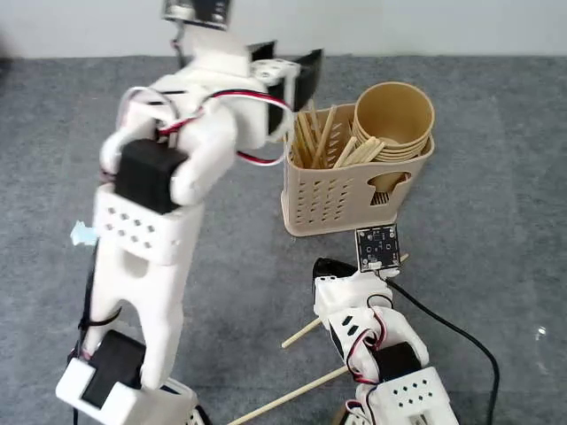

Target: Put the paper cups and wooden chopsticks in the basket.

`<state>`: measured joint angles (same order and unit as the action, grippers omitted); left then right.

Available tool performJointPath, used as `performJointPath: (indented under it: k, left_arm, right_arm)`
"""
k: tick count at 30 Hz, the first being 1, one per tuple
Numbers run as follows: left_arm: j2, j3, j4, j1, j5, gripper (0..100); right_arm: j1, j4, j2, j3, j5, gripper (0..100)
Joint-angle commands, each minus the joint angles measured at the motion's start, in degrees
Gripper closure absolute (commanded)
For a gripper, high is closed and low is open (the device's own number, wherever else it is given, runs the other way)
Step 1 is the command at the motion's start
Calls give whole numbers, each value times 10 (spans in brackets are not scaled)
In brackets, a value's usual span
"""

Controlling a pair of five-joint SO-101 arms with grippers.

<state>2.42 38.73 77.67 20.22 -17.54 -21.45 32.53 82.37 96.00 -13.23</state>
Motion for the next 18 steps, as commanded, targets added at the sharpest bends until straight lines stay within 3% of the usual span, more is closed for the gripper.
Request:
performJointPath:
  k: [1,5,8,12,18]
  left_arm:
    - [28,68,77,-37,-3,878]
    - [28,121,174,-63,41,993]
    - [28,145,230,-83,51,988]
    - [40,98,229,-144,50,988]
    - [93,-54,215,-190,47,988]
  right_arm:
    - [-2,-8,8,5,5,988]
    - [-1,-6,8,-8,4,988]
    - [0,38,8,-47,1,988]
    - [0,150,8,-141,-53,983]
    - [1,226,1,-238,-24,983]
